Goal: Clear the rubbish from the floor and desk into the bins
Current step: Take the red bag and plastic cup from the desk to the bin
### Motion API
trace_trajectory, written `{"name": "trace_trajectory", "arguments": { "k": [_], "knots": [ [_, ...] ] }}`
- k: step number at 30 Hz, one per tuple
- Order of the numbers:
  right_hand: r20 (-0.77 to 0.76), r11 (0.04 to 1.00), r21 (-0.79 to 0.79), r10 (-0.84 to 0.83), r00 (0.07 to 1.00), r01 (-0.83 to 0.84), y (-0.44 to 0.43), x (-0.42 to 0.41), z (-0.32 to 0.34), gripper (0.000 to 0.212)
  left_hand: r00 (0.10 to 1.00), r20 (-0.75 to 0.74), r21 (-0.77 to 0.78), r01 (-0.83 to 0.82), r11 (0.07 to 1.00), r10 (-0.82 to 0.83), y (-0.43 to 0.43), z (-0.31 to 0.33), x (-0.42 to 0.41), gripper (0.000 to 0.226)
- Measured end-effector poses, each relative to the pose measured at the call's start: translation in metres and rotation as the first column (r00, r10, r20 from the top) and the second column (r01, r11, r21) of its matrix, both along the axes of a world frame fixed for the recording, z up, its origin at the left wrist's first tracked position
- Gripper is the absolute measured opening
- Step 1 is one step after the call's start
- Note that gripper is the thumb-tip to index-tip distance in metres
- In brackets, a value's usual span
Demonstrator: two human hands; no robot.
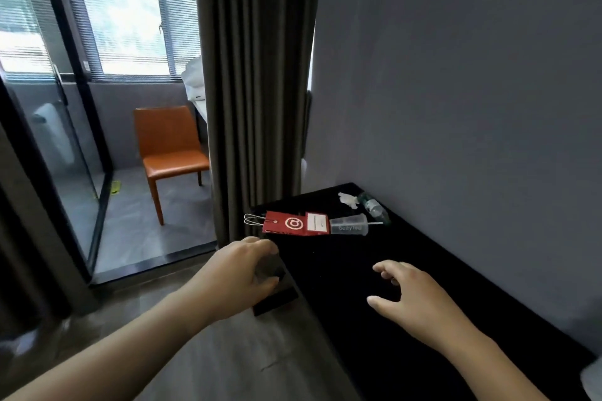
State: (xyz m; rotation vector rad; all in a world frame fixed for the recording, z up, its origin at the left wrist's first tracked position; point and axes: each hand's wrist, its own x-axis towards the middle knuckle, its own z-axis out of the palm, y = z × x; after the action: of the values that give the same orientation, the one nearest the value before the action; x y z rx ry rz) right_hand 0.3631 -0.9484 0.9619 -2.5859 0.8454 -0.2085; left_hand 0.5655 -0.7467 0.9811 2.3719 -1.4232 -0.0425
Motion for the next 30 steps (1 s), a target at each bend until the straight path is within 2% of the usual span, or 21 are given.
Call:
{"name": "trace_trajectory", "arguments": {
  "k": [8,15,22,30],
  "knots": [
    [-0.017,0.985,0.046,-0.168,0.986,0.168,-0.039,0.107,-0.008,0.056,0.988,-0.004,0.005,0.155,0.988,-0.155,-0.069,-0.004,0.14,0.046],
    [-0.073,0.958,0.105,-0.26,0.963,0.266,-0.083,0.164,-0.031,0.056,0.969,-0.083,0.071,0.24,0.968,-0.234,-0.137,-0.04,0.213,0.048],
    [-0.057,0.936,0.189,-0.29,0.955,0.295,-0.176,0.223,-0.054,0.058,0.969,-0.107,0.1,0.233,0.967,-0.222,-0.23,-0.048,0.279,0.041],
    [-0.099,0.903,0.297,-0.293,0.951,0.309,-0.284,0.283,-0.09,0.052,0.966,-0.115,0.2,0.25,0.947,-0.231,-0.346,-0.068,0.337,0.053]
  ]
}}
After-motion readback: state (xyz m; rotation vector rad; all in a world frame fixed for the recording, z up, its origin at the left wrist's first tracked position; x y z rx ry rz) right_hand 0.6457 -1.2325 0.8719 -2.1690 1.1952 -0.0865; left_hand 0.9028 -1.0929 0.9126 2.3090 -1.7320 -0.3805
